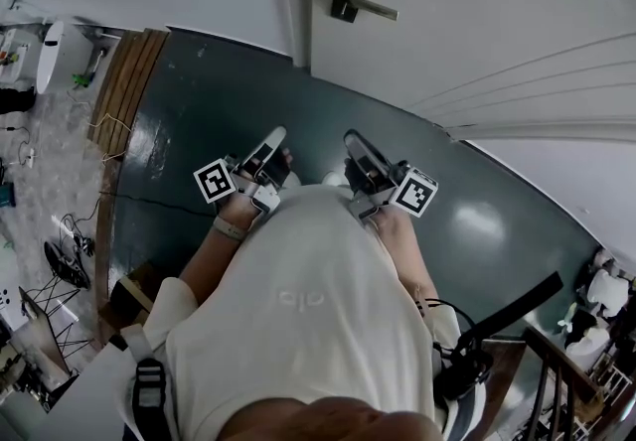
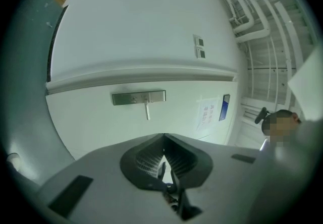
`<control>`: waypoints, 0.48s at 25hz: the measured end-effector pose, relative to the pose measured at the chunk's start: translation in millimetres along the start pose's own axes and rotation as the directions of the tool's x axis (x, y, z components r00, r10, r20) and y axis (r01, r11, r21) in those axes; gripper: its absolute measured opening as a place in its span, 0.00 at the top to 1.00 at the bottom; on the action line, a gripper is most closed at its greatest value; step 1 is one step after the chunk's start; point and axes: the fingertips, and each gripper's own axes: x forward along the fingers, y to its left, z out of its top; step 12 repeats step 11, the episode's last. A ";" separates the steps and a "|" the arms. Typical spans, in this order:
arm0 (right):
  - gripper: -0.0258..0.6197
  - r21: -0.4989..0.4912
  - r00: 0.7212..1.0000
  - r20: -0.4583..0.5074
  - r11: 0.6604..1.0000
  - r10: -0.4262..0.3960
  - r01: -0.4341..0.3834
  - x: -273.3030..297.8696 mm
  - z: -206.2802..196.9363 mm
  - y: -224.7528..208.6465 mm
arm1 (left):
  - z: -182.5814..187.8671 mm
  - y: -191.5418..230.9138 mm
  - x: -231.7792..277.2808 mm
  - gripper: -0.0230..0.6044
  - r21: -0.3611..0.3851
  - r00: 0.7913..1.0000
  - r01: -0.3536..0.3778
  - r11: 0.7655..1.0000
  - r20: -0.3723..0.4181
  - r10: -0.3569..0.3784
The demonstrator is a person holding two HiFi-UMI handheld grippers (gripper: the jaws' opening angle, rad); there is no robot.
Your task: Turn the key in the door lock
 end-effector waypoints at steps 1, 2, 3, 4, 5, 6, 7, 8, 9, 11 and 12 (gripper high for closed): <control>0.84 0.002 1.000 0.004 1.000 0.001 -0.001 0.4 -2.2 0.5 | -0.7 -0.4 -1.4 0.95 0.001 1.000 0.003 1.000 -0.008 -0.003; 0.84 0.005 1.000 0.007 1.000 0.001 -0.001 0.8 -3.4 0.2 | -1.1 0.1 -2.2 0.95 0.001 1.000 0.004 1.000 -0.014 -0.004; 0.84 0.006 1.000 0.008 1.000 0.000 0.000 1.2 -3.9 -0.6 | -1.5 1.1 -2.8 0.95 0.000 1.000 0.005 1.000 -0.017 -0.005; 0.84 0.005 1.000 0.005 1.000 -0.002 0.002 1.3 -4.3 -1.4 | -2.0 2.0 -3.4 0.95 -0.001 1.000 0.005 1.000 -0.017 -0.005; 0.84 0.005 1.000 0.001 1.000 -0.005 0.005 1.1 -4.9 -1.9 | -2.5 2.3 -4.1 0.95 -0.001 1.000 0.004 1.000 -0.015 -0.004; 0.84 0.006 1.000 -0.002 1.000 -0.006 0.006 0.6 -5.8 -1.8 | -2.9 2.1 -4.8 0.95 -0.002 1.000 0.004 1.000 -0.012 -0.004; 0.84 0.009 1.000 -0.004 1.000 -0.007 0.008 0.2 -6.7 -1.6 | -3.2 1.8 -5.4 0.95 -0.004 1.000 0.004 1.000 -0.009 -0.004; 0.84 0.010 1.000 -0.006 1.000 -0.008 0.008 -0.1 -7.2 -1.3 | -3.4 1.7 -5.5 0.95 -0.005 1.000 0.003 1.000 -0.007 -0.003; 0.84 0.011 1.000 -0.009 1.000 -0.008 0.008 -0.1 -7.1 -1.0 | -3.4 1.6 -5.1 0.95 -0.005 1.000 0.004 1.000 -0.004 -0.004; 0.84 0.011 1.000 -0.014 1.000 -0.007 0.007 0.7 -6.4 -1.0 | -3.1 1.5 -3.8 0.95 -0.006 1.000 0.005 1.000 -0.001 -0.005; 0.84 0.011 1.000 -0.014 1.000 -0.007 0.007 0.7 -6.4 -1.0 | -3.1 1.5 -3.8 0.95 -0.006 1.000 0.005 1.000 -0.001 -0.005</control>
